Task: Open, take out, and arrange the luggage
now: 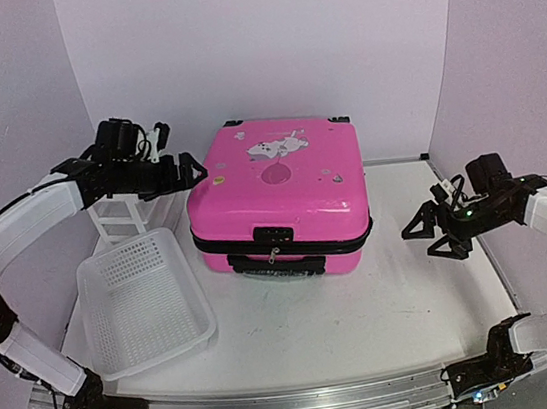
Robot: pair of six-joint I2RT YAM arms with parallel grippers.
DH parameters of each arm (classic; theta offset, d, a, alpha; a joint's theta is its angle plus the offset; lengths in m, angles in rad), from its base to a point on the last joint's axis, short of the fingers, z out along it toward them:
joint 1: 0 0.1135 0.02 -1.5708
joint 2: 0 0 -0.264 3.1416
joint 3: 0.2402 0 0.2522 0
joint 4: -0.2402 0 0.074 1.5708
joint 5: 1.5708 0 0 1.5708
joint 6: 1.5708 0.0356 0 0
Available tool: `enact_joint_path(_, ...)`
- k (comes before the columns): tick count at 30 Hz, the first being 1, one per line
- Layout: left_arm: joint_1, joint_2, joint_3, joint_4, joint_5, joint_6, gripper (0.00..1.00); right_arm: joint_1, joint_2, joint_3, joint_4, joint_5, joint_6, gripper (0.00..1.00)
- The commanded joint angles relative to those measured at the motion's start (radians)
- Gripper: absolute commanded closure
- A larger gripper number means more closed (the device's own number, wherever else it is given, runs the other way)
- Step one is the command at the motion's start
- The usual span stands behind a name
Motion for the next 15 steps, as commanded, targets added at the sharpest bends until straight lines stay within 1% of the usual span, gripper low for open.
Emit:
enact_joint_path(1,-0.004,0.129,0.133,-0.047,0.093,-0.002,0.01,0.007,-0.028,0.06,-0.027,-0.019,0.002,0.02)
enact_joint_path(3,-0.004,0.179,0.156,-0.054,0.091,-0.002,0.0,0.005,-0.042,0.06,-0.037,-0.013,0.0,0.02)
enact_joint_path(10,-0.015,0.288,0.211,-0.052,0.223,-0.02,0.03,0.007,-0.06,0.049,-0.051,-0.002,-0.007,0.02)
enact_joint_path(13,-0.047,0.343,0.263,-0.052,0.264,-0.033,0.05,0.006,-0.056,0.051,-0.052,-0.003,-0.005,0.02)
enact_joint_path(15,-0.093,0.382,0.312,-0.047,0.292,-0.046,0.05,0.007,-0.054,0.053,-0.051,-0.003,-0.002,0.02)
